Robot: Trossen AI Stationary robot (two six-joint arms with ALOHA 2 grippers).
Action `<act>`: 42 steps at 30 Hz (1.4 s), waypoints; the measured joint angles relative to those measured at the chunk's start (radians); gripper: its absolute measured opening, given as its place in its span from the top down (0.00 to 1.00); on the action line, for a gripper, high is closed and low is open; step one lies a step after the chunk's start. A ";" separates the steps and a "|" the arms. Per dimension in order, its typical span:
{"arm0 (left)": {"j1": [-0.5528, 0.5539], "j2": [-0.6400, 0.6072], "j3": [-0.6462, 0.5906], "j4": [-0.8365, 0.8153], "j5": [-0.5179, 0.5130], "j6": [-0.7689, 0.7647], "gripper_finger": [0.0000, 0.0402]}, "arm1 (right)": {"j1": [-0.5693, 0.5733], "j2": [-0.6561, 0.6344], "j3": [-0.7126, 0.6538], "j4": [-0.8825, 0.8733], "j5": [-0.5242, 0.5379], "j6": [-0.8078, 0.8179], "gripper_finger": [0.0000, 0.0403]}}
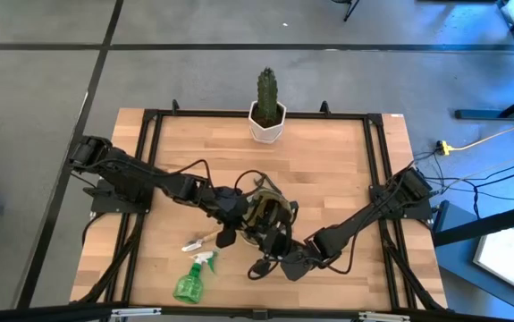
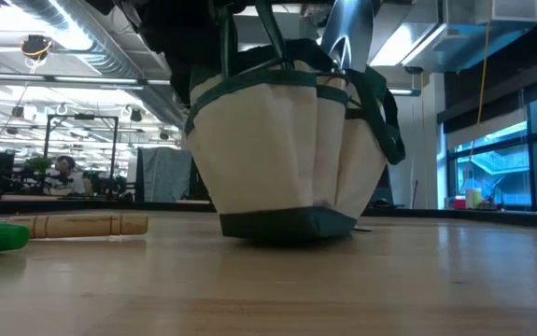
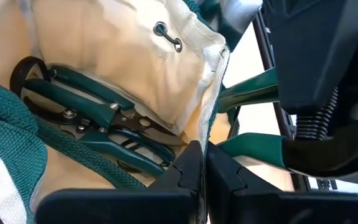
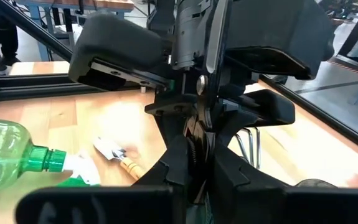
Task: Pick & Place Garden tools in Gardening bag
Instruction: Put the left green fruit pruner into the green gardening bag
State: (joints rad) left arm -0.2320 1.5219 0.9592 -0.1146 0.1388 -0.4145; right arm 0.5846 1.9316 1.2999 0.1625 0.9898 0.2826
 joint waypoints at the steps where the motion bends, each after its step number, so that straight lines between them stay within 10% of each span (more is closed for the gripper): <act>1: 0.004 0.000 0.000 0.000 0.003 -0.003 0.99 | 0.000 0.000 0.000 -0.002 0.000 -0.001 0.92; 29: 0.011 -0.001 0.002 0.038 0.013 -0.048 0.99 | -0.016 -0.001 -0.001 -0.149 -0.175 0.177 0.92; 42: 0.011 -0.002 0.002 0.040 0.014 -0.047 0.99 | -0.016 -0.002 -0.001 -0.073 -0.217 0.233 0.49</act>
State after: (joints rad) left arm -0.2207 1.5196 0.9611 -0.0750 0.1526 -0.4618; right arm 0.5682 1.9294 1.2990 0.0892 0.7731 0.5159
